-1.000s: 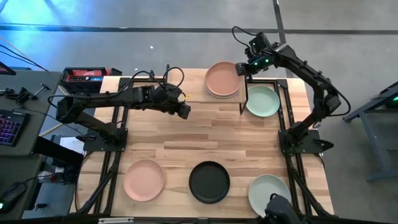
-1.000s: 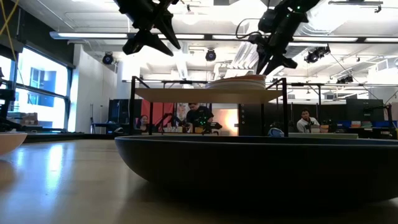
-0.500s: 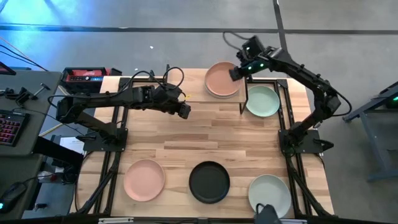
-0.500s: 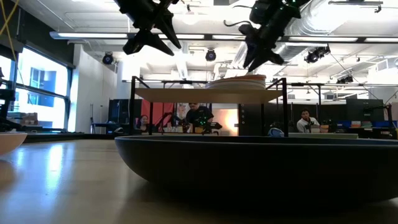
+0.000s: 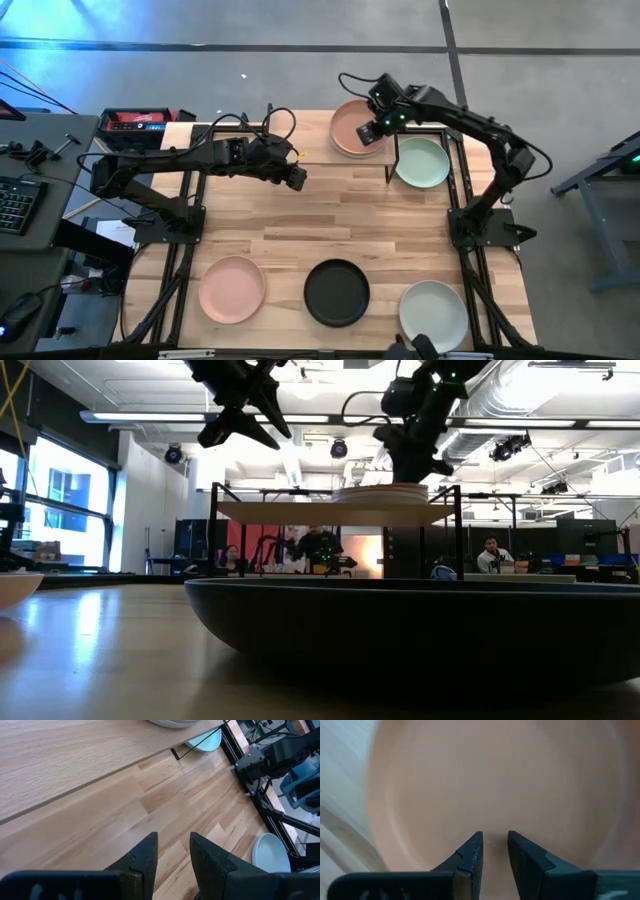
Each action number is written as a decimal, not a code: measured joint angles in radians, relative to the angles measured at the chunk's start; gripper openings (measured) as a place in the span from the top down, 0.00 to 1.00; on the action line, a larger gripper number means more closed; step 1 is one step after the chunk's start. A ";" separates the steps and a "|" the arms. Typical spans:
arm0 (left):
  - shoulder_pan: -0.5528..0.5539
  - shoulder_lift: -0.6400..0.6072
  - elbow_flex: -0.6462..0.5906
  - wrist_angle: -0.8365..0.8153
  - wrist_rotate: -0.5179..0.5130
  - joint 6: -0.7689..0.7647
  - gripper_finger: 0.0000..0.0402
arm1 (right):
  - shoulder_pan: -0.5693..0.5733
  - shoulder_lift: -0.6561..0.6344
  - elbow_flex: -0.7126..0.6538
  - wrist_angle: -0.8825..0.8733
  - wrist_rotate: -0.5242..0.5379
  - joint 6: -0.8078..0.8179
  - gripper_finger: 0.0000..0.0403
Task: Place and stack plates onto a shelf
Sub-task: Stack the light orange plate on top of the other blue plate on the shelf, then put the pink plate on the shelf
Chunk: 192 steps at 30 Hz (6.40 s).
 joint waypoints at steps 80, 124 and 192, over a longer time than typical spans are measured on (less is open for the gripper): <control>-0.759 0.312 0.000 -0.284 0.050 -1.012 0.75 | 1.071 0.010 0.293 -0.370 0.174 0.531 0.79; -0.831 0.504 0.001 -0.247 0.137 -1.169 0.93 | 1.138 0.010 0.293 -0.370 0.218 0.536 0.79; -0.826 0.505 0.455 -0.967 -0.373 0.549 1.00 | 0.717 0.010 0.293 -0.100 0.234 0.469 0.65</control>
